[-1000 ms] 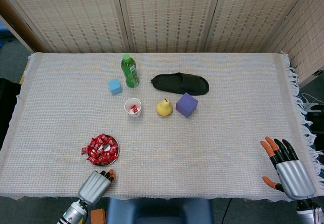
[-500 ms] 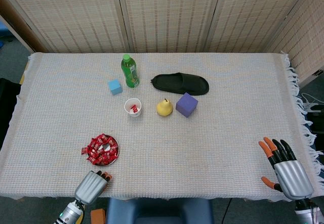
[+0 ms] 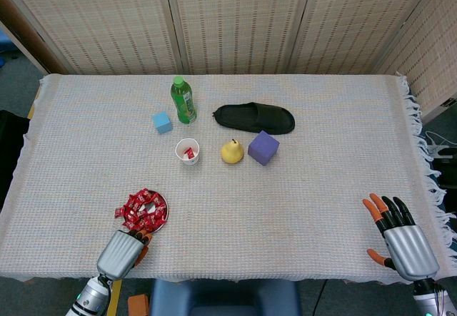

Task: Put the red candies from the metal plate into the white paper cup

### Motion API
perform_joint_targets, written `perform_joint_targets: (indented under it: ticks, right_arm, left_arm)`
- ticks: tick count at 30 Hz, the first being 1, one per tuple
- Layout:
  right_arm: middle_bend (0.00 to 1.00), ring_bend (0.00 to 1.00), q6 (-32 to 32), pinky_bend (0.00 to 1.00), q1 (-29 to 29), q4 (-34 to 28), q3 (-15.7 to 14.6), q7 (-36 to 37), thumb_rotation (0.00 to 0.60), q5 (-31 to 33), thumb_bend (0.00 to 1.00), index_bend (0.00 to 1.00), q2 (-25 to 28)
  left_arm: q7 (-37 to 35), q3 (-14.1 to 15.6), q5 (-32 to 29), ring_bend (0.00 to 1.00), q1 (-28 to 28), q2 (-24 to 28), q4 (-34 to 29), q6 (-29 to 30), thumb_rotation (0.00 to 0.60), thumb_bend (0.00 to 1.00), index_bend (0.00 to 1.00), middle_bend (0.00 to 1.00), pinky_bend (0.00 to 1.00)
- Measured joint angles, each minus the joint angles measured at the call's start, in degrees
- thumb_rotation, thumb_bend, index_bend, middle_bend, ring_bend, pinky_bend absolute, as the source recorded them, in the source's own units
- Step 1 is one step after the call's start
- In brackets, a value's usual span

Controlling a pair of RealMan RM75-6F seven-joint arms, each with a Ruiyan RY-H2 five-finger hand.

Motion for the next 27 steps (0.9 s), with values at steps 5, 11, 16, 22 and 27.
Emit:
perform_joint_targets:
  ticks: [5,11,16,22,27]
  right_arm:
    - [0.00,0.00,-0.61,0.00,0.27,-0.06,0.48,-0.04,0.600,1.29,0.05,0.00,-0.04]
    - [0.00,0.00,-1.34,0.00,0.61,-0.12,1.71,-0.08,0.600,4.15,0.05,0.00,-0.13]
    - [0.00,0.00,-2.85,0.00,1.20,-0.35,2.84,-0.26,0.600,7.22,0.05,0.00,-0.23]
    - [0.00,0.00,-5.66,0.00,2.44,-0.35,4.03,0.33,0.600,10.74,0.05,0.00,-0.06]
    - [0.00,0.00,-7.14,0.00,3.23,-0.29,4.70,1.04,0.600,12.65,0.05,0.00,0.23]
  left_arm:
    - [-0.02,-6.15,-2.76,0.69,-4.56,0.46,-3.30,-3.80,0.600,0.44,0.59,0.64,1.00]
    - [-0.37,-14.78,-8.38,0.69,-12.93,-0.77,-3.85,-11.64,0.600,0.45,0.60,0.65,1.00]
    - [-1.82,-19.79,-12.50,0.69,-19.94,-3.51,1.29,-17.78,0.600,0.45,0.60,0.65,1.00]
    - [-4.90,-23.48,-16.29,0.69,-27.51,-6.91,11.51,-23.94,0.600,0.47,0.60,0.65,1.00]
    - [-9.43,-25.53,-18.22,0.69,-34.45,-10.59,21.69,-28.23,0.600,0.47,0.60,0.65,1.00]
